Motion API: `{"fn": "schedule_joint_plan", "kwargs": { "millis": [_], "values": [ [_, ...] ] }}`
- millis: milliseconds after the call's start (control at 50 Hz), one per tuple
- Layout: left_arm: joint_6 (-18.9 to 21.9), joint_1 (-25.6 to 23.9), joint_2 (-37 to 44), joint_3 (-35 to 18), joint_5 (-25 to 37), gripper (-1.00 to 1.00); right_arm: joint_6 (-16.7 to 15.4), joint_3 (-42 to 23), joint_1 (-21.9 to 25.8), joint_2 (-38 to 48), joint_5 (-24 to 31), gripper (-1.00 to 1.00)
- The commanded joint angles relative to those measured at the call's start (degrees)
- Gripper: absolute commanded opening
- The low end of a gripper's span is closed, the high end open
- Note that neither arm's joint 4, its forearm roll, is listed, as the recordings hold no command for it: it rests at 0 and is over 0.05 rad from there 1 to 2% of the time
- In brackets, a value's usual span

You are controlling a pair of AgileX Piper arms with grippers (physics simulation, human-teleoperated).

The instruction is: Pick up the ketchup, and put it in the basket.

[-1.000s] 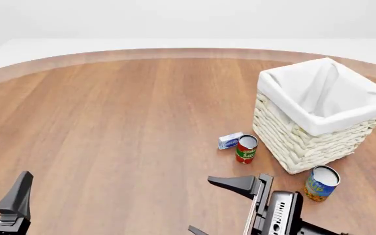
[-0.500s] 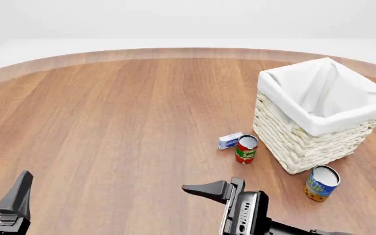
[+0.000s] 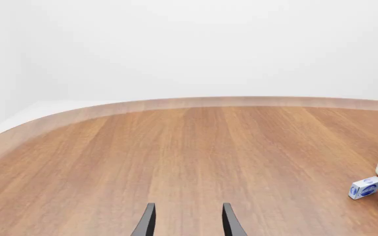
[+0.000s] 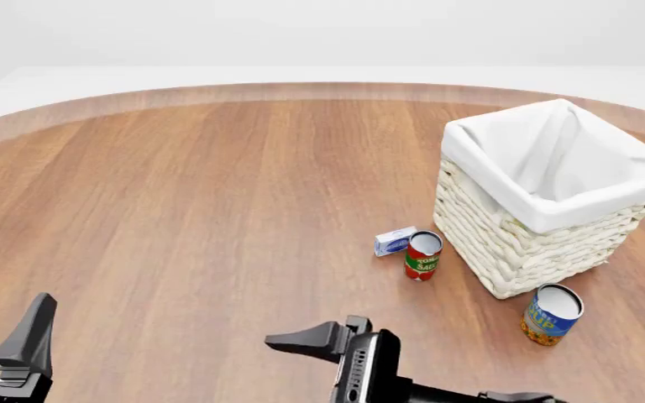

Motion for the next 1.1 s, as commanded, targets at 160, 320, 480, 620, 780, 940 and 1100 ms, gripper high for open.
{"fn": "schedule_joint_plan", "kwargs": {
  "millis": [160,320,480,620,780,940,1100],
  "values": [
    [0.0,0.0,0.0,0.0,0.0,1.0,5.46,-4.36,3.73,4.38,1.82,1.0],
    [0.0,0.0,0.0,0.0,0.0,1.0,8.47,-6.06,5.21,5.51,2.75,1.0],
    [0.0,0.0,0.0,0.0,0.0,1.0,9.14,-7.24,6.41,6.68,3.01,1.0],
    [0.0,0.0,0.0,0.0,0.0,1.0,9.94,-8.39,7.16,9.32,2.01,1.0],
    [0.0,0.0,0.0,0.0,0.0,1.0,10.78,-10.32,8.38,11.67,2.1,1.0],
    [0.0,0.0,0.0,0.0,0.0,1.0,9.32,-10.8,8.46,12.46,2.04,1.0],
    [0.0,0.0,0.0,0.0,0.0,1.0,10.2,-11.02,8.98,12.78,2.03,1.0]
  ]
}}
